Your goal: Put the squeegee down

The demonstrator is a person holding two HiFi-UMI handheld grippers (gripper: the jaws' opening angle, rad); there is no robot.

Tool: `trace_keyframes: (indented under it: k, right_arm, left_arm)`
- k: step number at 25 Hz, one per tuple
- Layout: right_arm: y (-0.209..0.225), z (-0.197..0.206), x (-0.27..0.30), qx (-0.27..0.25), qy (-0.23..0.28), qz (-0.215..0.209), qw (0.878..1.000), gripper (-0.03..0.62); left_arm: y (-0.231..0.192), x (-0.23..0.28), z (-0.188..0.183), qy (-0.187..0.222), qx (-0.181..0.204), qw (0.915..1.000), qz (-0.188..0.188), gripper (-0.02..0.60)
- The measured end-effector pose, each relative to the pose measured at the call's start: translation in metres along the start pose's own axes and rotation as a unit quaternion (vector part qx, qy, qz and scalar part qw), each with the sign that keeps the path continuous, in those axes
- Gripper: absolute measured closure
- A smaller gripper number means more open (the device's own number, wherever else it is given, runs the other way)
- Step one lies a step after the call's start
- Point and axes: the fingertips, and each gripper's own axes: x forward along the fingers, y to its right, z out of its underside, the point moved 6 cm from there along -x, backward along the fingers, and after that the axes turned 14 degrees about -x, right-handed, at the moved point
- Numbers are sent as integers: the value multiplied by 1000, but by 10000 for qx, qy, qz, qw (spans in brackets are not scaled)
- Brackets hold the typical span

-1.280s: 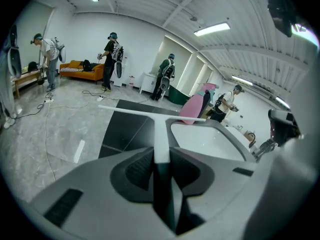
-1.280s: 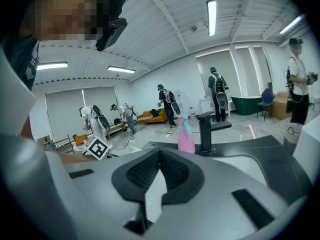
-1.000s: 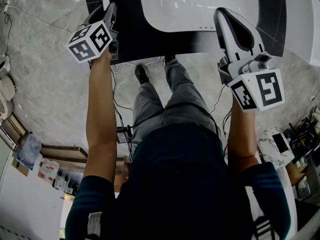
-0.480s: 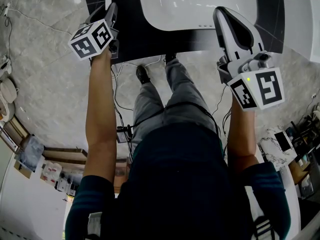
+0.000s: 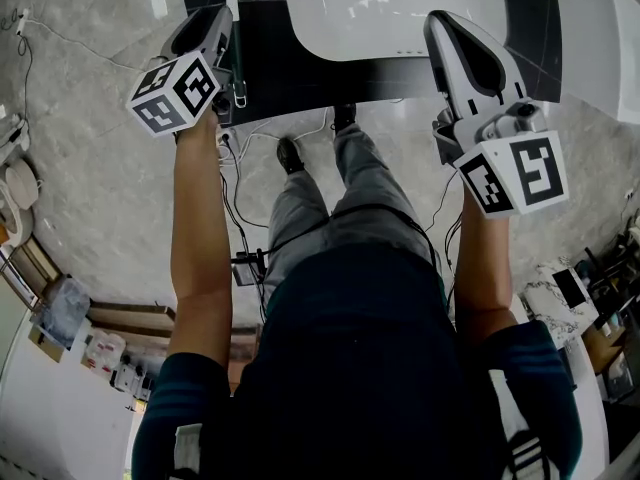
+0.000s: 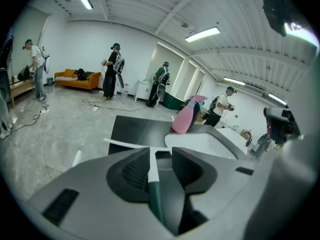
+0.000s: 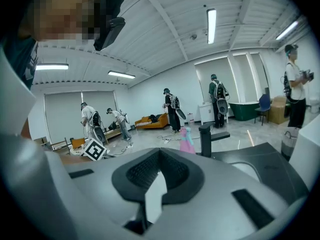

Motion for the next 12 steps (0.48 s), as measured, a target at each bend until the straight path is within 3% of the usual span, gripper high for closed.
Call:
trace_keyframes:
  k: [5,9,12]
  right_arm:
    - [-4,-26,-7,-16,316,25,9995,589]
    - [-5,-53,-18,-269,627,105,9976,589]
    - [-11,-73,-24,-503,831,178,9951,591]
  left_arm:
    - [25,-55,-39,778,246,9957,444,516]
    - [51,-108,-67,1357,613,9849,884,574]
    - [59,-150,-85,1674,821,9770,1030,577]
